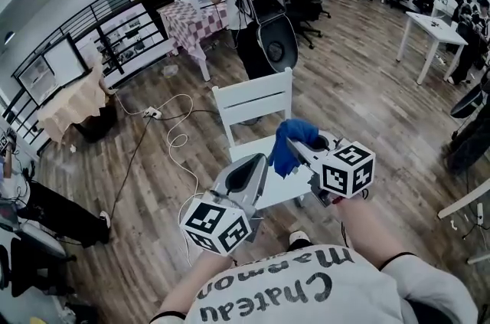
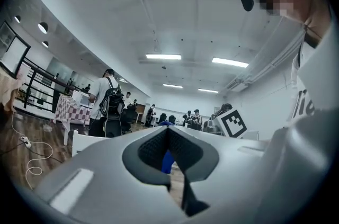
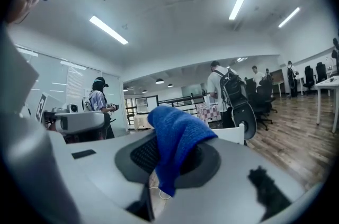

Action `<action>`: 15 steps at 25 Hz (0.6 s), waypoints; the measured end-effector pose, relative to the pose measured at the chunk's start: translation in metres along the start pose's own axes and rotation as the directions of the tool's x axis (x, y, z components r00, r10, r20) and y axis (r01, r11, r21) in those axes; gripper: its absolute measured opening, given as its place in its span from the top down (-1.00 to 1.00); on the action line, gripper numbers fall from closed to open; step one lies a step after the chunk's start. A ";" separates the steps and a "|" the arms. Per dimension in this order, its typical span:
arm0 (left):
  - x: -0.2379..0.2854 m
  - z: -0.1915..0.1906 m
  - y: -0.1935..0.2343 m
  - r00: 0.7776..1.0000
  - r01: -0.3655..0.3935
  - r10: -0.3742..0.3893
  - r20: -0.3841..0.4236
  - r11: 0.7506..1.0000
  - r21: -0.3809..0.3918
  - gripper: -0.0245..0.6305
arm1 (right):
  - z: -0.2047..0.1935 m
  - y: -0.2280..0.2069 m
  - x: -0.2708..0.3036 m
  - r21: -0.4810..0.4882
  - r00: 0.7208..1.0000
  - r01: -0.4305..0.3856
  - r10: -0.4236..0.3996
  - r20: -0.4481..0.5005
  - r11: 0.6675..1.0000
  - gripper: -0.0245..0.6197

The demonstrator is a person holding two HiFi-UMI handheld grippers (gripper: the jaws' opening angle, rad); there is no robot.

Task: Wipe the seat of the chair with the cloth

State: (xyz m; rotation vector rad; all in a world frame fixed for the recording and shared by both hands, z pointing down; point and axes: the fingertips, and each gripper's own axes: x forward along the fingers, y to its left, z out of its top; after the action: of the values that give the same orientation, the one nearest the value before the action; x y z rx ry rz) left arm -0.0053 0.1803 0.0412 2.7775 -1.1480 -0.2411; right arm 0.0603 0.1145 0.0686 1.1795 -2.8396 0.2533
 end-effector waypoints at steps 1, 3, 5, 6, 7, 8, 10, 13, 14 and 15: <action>-0.001 0.000 -0.001 1.000 0.002 -0.002 0.001 1.000 0.001 0.90 | -0.002 0.002 0.000 -0.006 1.000 0.003 -0.003 -0.006 1.000 0.72; -0.004 -0.001 -0.002 1.000 0.005 -0.005 0.001 1.000 -0.004 0.90 | -0.005 0.006 0.001 -0.016 1.000 0.009 -0.009 -0.019 1.000 0.72; -0.008 -0.002 0.000 1.000 -0.001 0.001 0.005 1.000 -0.013 0.90 | -0.008 0.008 0.001 -0.022 0.999 0.016 -0.017 -0.029 1.000 0.72; -0.010 -0.002 0.002 1.000 -0.007 0.007 0.008 1.000 -0.017 0.90 | -0.009 0.008 0.001 -0.026 0.999 0.020 -0.021 -0.031 0.999 0.72; -0.011 -0.003 0.004 1.000 -0.013 0.013 0.010 1.000 -0.020 0.90 | -0.009 0.008 0.001 -0.028 0.999 0.023 -0.024 -0.032 0.999 0.72; -0.012 -0.004 0.005 1.000 -0.018 0.018 0.012 1.000 -0.022 0.90 | -0.010 0.008 0.002 -0.028 0.999 0.024 -0.025 -0.032 0.999 0.72; -0.013 -0.004 0.007 1.000 -0.021 0.021 0.014 0.999 -0.026 0.90 | -0.011 0.008 0.002 -0.025 0.999 0.025 -0.026 -0.033 0.999 0.72; -0.016 -0.009 0.009 1.000 -0.018 0.018 0.009 0.999 -0.034 0.90 | -0.015 0.011 0.002 -0.024 0.999 0.023 -0.024 -0.037 0.999 0.72; -0.016 -0.011 0.010 1.000 -0.020 0.020 0.008 0.999 -0.035 0.90 | -0.017 0.012 0.003 -0.024 0.999 0.022 -0.023 -0.039 0.999 0.72; -0.017 -0.012 0.012 1.000 -0.022 0.022 0.007 0.999 -0.035 0.90 | -0.017 0.013 0.004 -0.023 0.999 0.022 -0.023 -0.040 0.999 0.72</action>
State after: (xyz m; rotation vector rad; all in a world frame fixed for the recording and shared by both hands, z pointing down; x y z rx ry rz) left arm -0.0231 0.1845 0.0563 2.7345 -1.1645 -0.2672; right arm 0.0485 0.1238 0.0842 1.1874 -2.7857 0.2399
